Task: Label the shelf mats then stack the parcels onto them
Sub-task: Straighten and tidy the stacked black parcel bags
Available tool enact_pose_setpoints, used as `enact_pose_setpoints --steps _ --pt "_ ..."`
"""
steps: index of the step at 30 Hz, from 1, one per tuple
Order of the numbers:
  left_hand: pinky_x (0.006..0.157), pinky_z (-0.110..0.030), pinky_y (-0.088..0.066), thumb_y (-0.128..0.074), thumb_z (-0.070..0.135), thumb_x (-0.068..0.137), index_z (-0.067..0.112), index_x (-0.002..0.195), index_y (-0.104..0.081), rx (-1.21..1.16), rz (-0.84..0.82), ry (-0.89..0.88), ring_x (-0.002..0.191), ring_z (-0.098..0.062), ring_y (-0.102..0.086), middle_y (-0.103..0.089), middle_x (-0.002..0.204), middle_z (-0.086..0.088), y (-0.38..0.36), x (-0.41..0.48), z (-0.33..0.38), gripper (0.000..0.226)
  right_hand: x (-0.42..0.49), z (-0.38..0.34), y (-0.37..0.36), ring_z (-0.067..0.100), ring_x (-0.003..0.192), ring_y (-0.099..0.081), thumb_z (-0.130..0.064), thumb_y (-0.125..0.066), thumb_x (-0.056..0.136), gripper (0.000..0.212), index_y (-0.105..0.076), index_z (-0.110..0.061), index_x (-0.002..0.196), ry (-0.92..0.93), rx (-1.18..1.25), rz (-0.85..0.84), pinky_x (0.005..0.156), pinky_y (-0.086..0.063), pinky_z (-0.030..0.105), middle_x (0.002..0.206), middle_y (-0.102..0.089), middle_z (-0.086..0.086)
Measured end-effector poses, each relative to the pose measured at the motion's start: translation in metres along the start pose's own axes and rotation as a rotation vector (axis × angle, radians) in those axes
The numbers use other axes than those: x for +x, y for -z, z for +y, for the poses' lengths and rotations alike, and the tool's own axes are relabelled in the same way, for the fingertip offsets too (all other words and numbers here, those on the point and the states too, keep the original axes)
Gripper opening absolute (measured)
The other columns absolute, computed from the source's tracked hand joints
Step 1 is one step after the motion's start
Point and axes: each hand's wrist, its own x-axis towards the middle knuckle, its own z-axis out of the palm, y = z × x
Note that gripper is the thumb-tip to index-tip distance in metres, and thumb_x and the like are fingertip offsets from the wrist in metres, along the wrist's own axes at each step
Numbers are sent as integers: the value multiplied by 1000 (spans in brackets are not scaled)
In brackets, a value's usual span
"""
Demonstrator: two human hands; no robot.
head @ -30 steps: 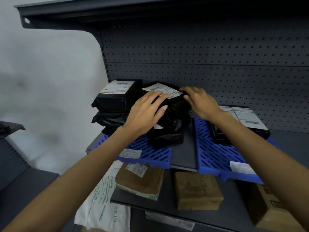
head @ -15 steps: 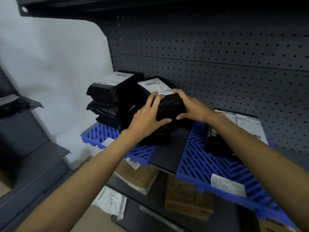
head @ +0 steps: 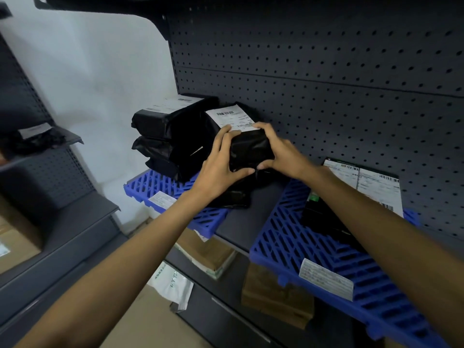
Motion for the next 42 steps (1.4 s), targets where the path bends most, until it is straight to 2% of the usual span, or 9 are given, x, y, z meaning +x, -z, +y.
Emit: enact_pose_setpoints --steps 5,9,13,16,30,32,37,40,42 --pt "106 -25 -34 -78 45 77 23 144 -33 -100 39 9 142 -1 -23 -14 160 5 2 -1 0 84 -4 -8 4 22 125 -51 -19 -80 79 93 -20 -38 148 7 57 -3 104 -46 42 141 -50 5" --pt "114 -17 -26 -80 41 77 16 139 -41 -112 55 -37 146 -10 -23 -28 156 -5 20 5 -2 78 -9 -25 9 24 128 -50 -29 -77 83 86 -23 -34 149 8 35 33 105 -45 43 142 -52 5" --pt "107 -2 -21 -83 41 73 18 134 -46 -103 36 -74 142 -4 -29 -36 149 7 49 9 -14 75 -14 -47 5 26 132 -47 -30 -78 82 89 -22 -32 152 -13 38 37 107 -42 44 144 -50 7" --pt "113 -14 -25 -84 42 70 19 135 -45 -110 -9 -83 145 -7 -29 -33 147 15 57 -2 -28 80 -19 -60 -7 26 133 -46 -23 -78 82 90 -23 -29 152 -14 58 27 108 -43 44 146 -48 9" --pt "120 -40 -27 -85 39 71 17 145 -29 -150 99 -123 148 -17 -22 -19 159 -5 35 -37 -43 96 -36 -70 -36 28 134 -43 -19 -77 83 93 -17 -37 152 -42 11 88 105 -43 48 146 -42 13" --pt "121 -36 -26 -85 39 73 20 146 -27 -136 95 -143 149 -17 -20 -16 160 -6 33 -38 -42 95 -38 -69 -35 28 133 -44 -20 -76 83 92 -17 -38 152 -43 9 94 104 -43 48 145 -43 12" --pt "110 -2 -18 -83 41 74 24 146 -28 -69 92 -172 149 -2 -9 -4 162 -2 31 -40 -44 93 -39 -70 -41 28 133 -44 -18 -76 84 94 -14 -39 152 -50 -4 114 104 -41 49 147 -41 10" --pt "112 -5 -19 -87 36 70 23 151 -25 -38 93 -192 151 -7 -5 6 163 -3 26 -45 -47 102 -42 -68 -45 26 133 -45 -13 -77 82 105 -6 -43 152 -48 9 123 102 -44 49 150 -37 8" --pt "116 -17 -22 -90 28 66 26 155 -19 16 98 -199 152 -10 -1 12 163 -3 20 -49 -50 114 -50 -64 -51 26 133 -45 -9 -80 78 116 1 -47 152 -34 23 142 101 -46 51 152 -35 7"
